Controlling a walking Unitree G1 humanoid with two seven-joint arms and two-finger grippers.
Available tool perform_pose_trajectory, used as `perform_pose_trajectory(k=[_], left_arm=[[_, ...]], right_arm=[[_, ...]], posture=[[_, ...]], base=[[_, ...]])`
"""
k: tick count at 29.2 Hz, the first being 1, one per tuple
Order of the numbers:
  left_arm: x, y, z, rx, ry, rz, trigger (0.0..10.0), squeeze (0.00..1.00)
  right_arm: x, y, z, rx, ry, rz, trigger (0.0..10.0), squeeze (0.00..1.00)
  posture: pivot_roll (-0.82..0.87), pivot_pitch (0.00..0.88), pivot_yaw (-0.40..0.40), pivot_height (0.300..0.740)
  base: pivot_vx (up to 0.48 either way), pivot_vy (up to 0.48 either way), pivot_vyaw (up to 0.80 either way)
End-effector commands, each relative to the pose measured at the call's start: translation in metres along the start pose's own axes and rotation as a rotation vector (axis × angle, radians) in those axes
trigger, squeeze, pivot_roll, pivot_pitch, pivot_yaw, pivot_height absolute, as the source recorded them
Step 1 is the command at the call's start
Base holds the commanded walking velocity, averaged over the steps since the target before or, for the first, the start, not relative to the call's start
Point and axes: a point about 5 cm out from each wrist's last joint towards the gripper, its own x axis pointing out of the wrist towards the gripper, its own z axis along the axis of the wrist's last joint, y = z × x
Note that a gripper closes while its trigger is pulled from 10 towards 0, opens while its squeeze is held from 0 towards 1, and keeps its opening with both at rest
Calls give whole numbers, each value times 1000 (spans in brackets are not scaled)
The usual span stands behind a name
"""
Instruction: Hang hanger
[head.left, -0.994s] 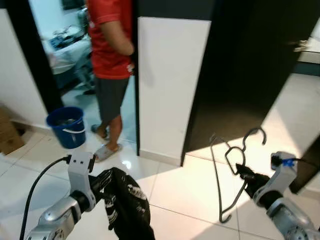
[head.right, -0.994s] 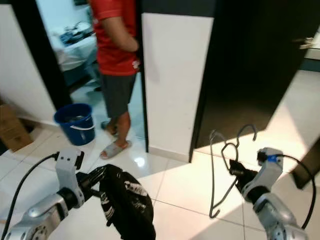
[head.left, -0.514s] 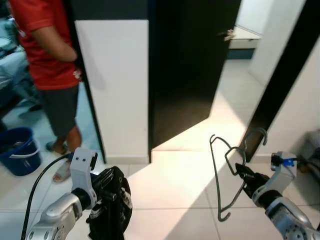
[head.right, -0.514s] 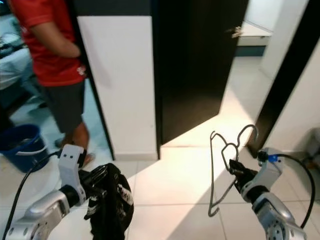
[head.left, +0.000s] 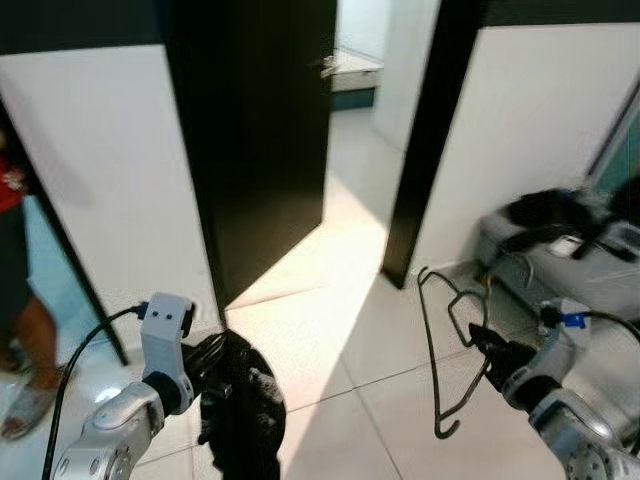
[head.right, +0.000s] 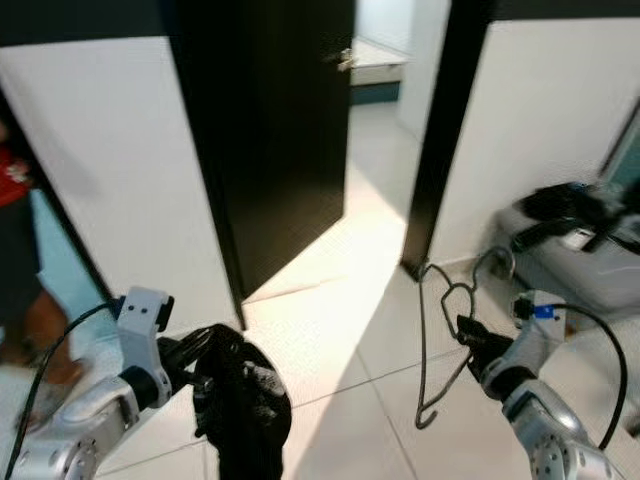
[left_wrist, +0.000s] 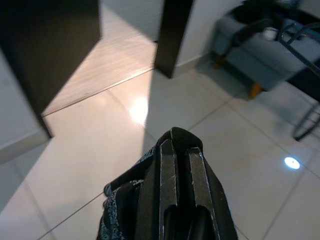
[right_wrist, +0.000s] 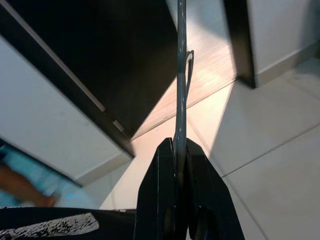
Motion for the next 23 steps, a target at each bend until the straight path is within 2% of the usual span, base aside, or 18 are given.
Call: perform_pose_trajectory(k=[1,3,5,8,9,10,12,13,14,16,17,18,23], left_arm=[[1,2,3,-1,-28,24,10000,0],[1,4,3,-4,-39,41,10000,0],[1,8,7,-14,-77,103,10000,0],[0,17,11,-32,-129,217,10000,0],[0,17,11,-32,-129,217,10000,0],[-1,20,12,-32,-143,261,10000,0],[-1,21,13,-31,-151,288,10000,0],[-1,22,13,-33,-156,311,10000,0],[-1,22,13,-33,-156,311,10000,0],[-1,20,13,-49,-159,317,10000,0],[-1,20,13,-49,-159,317,10000,0],[0,19,13,-55,-158,309,10000,0],[8,11,13,-15,-135,242,10000,0]], right_arm=[[0,-1,-5,2,23,4,10000,0],[1,-1,-5,-12,30,11,10000,0],[2,6,-8,-75,61,60,10000,0],[5,22,-15,-275,123,155,10000,0],[5,22,-15,-275,123,155,10000,0],[7,30,-18,-331,141,184,10000,0],[9,34,-19,-360,150,200,10000,0],[12,39,-23,-413,170,224,10000,0],[12,39,-23,-413,170,224,10000,0],[18,53,-33,-546,218,302,10000,0],[18,53,-33,-546,218,302,10000,0],[20,57,-38,-600,238,331,10000,0],[24,64,-31,-597,221,371,10000,0]], posture=[[-43,0,-14,740],[-46,0,-16,740],[-50,0,-20,740],[-44,0,-40,740],[-44,0,-40,740],[-34,0,-53,740],[-34,0,-53,740],[-19,0,-72,740],[-19,0,-72,740],[-6,0,-91,740],[-6,0,-91,740],[-6,0,-91,740],[-32,0,-82,740]], base=[[0,0,-800],[0,0,-800],[0,0,-800],[0,0,-800],[0,0,-800],[0,0,-800],[0,0,-800],[0,0,-800],[0,0,-800],[0,0,-794],[0,0,-788],[0,0,-788],[0,0,-788]])
